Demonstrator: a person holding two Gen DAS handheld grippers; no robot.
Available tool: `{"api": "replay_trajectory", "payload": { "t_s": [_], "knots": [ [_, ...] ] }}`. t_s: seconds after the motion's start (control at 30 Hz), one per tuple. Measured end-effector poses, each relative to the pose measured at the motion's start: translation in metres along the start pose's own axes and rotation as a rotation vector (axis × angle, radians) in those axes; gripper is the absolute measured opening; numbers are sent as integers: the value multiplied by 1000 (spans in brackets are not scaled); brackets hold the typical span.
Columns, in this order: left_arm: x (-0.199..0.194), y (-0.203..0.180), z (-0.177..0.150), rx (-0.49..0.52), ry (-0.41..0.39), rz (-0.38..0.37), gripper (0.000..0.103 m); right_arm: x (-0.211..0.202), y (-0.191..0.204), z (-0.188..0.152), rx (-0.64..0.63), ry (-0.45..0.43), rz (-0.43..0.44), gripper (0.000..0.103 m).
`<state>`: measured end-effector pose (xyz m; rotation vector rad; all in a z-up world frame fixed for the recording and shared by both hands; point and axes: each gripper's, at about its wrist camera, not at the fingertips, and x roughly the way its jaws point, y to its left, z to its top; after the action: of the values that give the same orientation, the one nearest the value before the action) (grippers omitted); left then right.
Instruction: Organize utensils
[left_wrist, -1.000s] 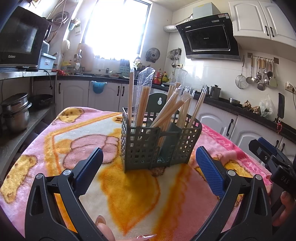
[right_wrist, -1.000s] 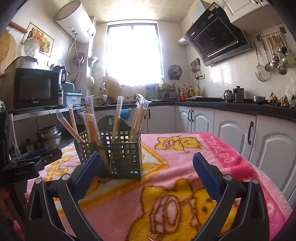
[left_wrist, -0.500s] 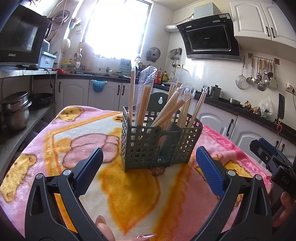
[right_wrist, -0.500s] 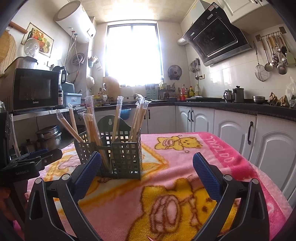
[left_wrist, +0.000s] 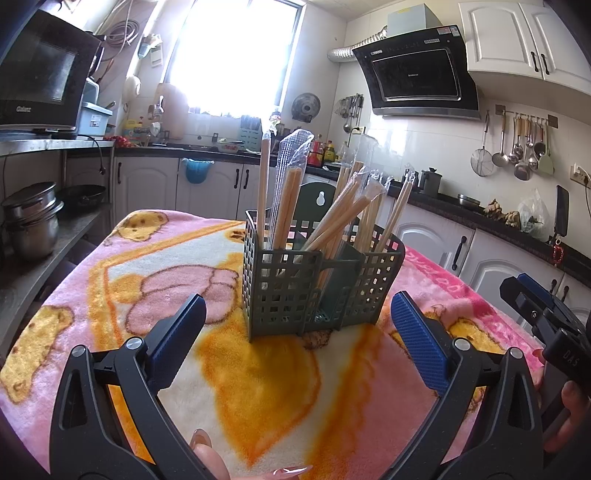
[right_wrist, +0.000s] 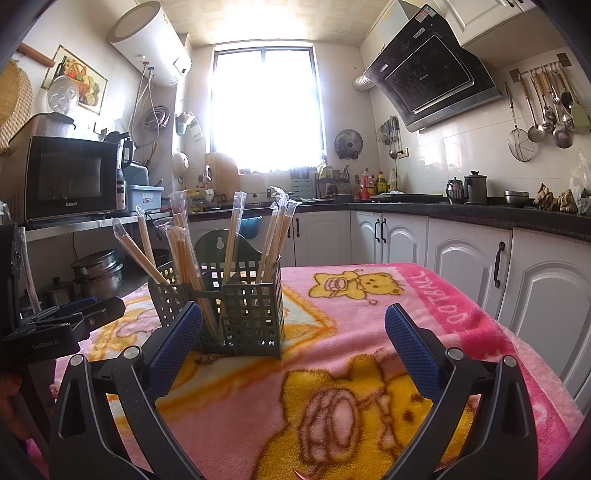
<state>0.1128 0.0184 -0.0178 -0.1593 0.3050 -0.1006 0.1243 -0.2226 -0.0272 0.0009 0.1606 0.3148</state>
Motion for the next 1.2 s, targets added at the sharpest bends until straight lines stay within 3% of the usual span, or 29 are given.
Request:
{"api": "replay_trajectory", "payload": {
  "t_s": [0.63,0.9,0.97,1.07,1.2],
  "knots": [
    [14,10,-5,-35,56,-5,92,1,1,-2,8,10,-7,96],
    [23,25,-6,-105,138,56,92,7,-16,0,73,56,-67,96],
    [23,35,-1,-110,201,92,92,10,-30,4,96,94,-89,96],
    [32,70,9,-158,293,163,93,32,-64,9,107,215,-220,96],
    [68,120,16,-176,399,330,93,101,-121,-11,97,585,-419,97]
  ]
}}
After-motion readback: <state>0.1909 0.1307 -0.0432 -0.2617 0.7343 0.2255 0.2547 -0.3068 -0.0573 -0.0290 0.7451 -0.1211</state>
